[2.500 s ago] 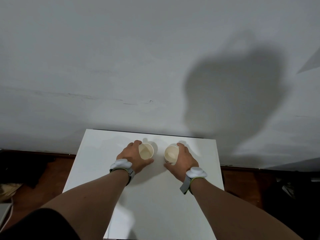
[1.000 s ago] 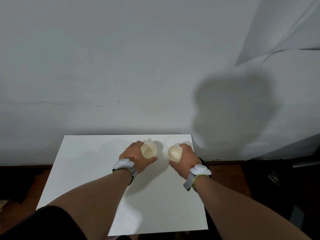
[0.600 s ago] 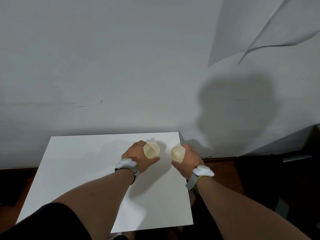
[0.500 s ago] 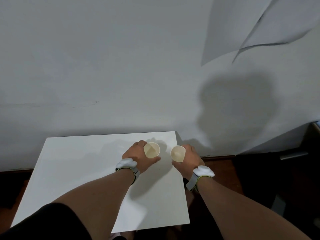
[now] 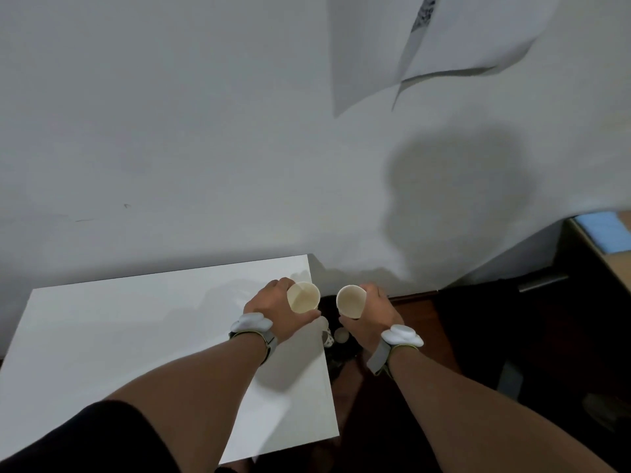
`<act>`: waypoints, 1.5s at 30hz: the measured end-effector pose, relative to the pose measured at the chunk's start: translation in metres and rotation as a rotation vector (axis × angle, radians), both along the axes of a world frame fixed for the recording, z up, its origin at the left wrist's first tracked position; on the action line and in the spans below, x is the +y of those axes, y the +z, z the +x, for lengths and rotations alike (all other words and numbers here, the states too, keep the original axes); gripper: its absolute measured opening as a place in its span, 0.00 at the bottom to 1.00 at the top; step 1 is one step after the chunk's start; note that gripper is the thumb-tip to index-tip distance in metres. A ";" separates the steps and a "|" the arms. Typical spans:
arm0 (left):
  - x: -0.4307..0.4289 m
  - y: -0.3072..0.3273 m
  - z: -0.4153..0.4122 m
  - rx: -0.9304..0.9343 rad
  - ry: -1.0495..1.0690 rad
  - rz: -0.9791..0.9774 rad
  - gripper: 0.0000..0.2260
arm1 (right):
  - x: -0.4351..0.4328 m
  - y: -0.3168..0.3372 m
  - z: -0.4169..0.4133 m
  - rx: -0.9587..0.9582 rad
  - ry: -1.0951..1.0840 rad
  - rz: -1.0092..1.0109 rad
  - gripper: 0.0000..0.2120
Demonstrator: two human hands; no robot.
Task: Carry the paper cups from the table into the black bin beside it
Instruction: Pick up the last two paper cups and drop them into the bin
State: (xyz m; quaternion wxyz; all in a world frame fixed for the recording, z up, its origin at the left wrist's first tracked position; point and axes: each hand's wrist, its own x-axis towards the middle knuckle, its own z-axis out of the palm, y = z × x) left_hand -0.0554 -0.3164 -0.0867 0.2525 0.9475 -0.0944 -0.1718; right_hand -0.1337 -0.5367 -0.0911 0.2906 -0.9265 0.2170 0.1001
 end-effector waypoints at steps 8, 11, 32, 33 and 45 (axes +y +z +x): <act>-0.045 -0.019 -0.001 -0.048 -0.058 -0.047 0.34 | -0.041 -0.011 -0.013 0.041 -0.036 -0.017 0.34; -0.059 -0.029 -0.001 -0.056 -0.089 -0.031 0.34 | -0.054 -0.018 -0.017 0.055 -0.054 0.012 0.40; -0.090 -0.151 0.036 -0.296 -0.117 0.131 0.34 | -0.108 -0.156 -0.009 0.118 -0.152 0.114 0.36; -0.089 -0.147 0.034 -0.324 -0.102 0.131 0.33 | -0.107 -0.160 -0.009 0.107 -0.139 0.112 0.35; -0.087 -0.163 0.037 -0.469 -0.075 0.128 0.30 | -0.101 -0.230 0.021 0.178 -0.120 0.053 0.37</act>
